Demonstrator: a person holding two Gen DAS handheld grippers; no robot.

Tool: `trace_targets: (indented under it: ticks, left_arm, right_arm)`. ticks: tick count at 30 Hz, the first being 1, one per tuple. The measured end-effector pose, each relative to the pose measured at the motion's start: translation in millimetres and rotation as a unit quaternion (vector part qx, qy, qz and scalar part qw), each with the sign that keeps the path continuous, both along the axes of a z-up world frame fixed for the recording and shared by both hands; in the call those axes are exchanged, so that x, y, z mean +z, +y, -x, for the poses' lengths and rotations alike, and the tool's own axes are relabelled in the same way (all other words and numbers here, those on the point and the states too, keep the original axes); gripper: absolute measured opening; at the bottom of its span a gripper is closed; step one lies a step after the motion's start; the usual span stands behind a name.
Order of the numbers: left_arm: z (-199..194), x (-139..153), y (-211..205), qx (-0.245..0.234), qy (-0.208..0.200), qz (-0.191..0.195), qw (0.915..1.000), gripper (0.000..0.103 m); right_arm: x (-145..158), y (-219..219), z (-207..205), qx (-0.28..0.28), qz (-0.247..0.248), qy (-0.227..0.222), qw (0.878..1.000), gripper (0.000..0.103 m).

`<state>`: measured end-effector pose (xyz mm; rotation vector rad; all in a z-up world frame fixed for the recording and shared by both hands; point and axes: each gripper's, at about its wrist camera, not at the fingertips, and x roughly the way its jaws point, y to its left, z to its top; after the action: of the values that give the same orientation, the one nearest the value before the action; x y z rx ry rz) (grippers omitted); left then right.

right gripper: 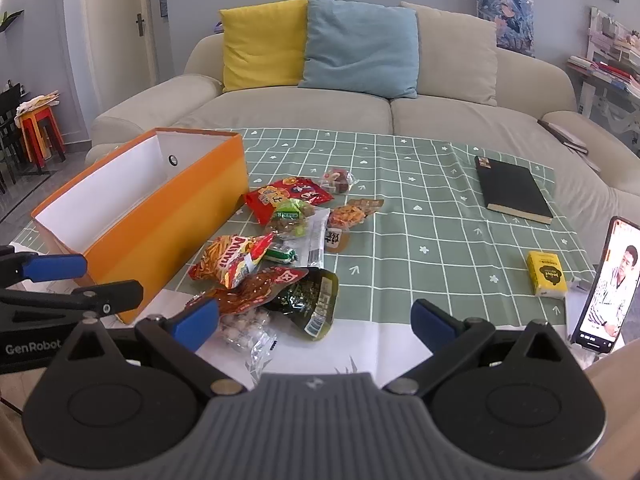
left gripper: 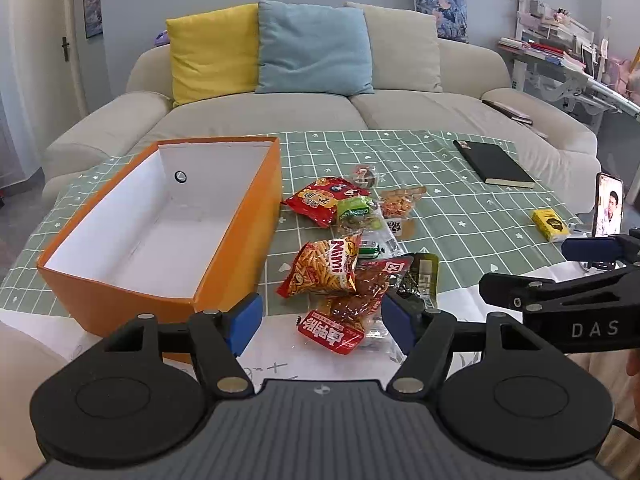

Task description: Organize snacks

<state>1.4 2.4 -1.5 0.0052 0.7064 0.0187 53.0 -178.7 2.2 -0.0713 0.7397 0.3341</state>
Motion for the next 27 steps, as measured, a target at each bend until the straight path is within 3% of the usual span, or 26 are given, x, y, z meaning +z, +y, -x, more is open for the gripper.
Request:
trace_targets:
  ticks: [27]
  left_arm:
    - [-3.7,-4.5,4.6,0.013,0.02,0.005,0.9997,0.08]
  right_arm:
    - [-0.9,3.9,1.4,0.009,0.003,0.005,1.0,0.099]
